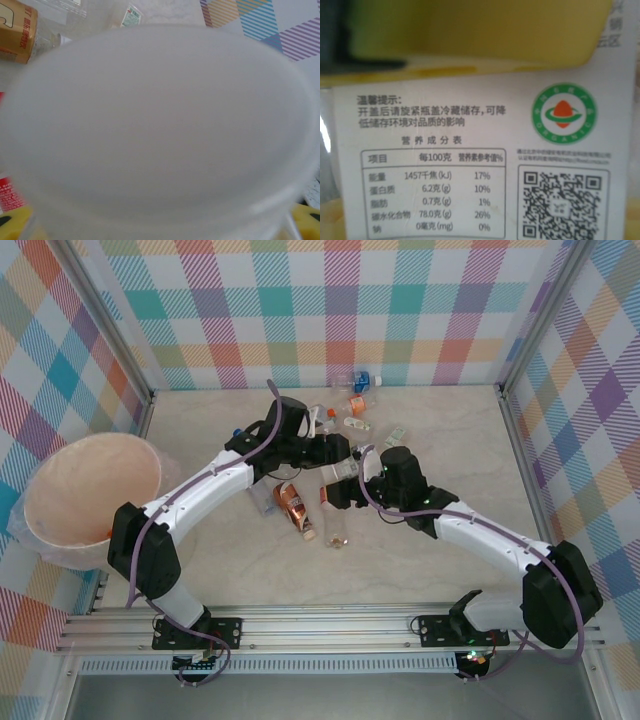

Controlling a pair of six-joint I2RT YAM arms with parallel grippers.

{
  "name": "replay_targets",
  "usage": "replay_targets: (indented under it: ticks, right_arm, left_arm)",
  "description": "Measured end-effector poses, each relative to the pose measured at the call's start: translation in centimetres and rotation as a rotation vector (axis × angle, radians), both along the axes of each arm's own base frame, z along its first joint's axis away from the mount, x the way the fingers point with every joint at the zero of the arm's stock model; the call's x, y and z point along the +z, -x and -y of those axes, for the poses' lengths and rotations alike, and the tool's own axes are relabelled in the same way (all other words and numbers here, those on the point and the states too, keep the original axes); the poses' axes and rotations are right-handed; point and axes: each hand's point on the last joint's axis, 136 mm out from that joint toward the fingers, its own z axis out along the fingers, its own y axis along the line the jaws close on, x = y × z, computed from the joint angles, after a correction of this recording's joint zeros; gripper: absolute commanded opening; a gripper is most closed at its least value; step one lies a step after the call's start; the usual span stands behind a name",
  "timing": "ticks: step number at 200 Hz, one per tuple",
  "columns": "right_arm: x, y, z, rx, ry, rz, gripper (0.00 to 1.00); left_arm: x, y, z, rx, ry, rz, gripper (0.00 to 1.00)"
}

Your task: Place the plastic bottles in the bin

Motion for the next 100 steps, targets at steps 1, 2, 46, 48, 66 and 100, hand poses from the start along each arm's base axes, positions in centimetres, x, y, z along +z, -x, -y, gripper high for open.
replay_targets:
  ticks: [1,2,46,48,66,100]
  right_arm:
    - [0.0,0.0,0.0,0.000,0.001,-0.001,0.83]
    - [0.0,0.0,0.0,0.000,0.001,-0.001,0.84]
    - [0.0,0.1,0.0,0.014,0.016,0.008,1.00]
    - [0.0,0.1,0.0,0.017,0.018,0.012,1.00]
    - [0.2,0.3,0.0,0.030,0.026,0.033,1.00]
    - [2.1,0.8,1.0,0.018,0.019,0.117,1.00]
  left_arm:
    - [0.0,0.0,0.0,0.000,0.000,0.000,0.59]
    - [0.0,0.0,0.0,0.000,0.000,0.000,0.59]
    - [0.3,-0.1,-0.1,0.004,0.007,0.004,0.55]
    - [0.3,-0.1,-0.1,0.006,0.007,0.006,0.55]
    - [0.4,-0.7,-0.8,0.036,0.002,0.017,0.54]
    - [1.3,-1.5,-3.2,0.119,-0.012,0.057,0.54]
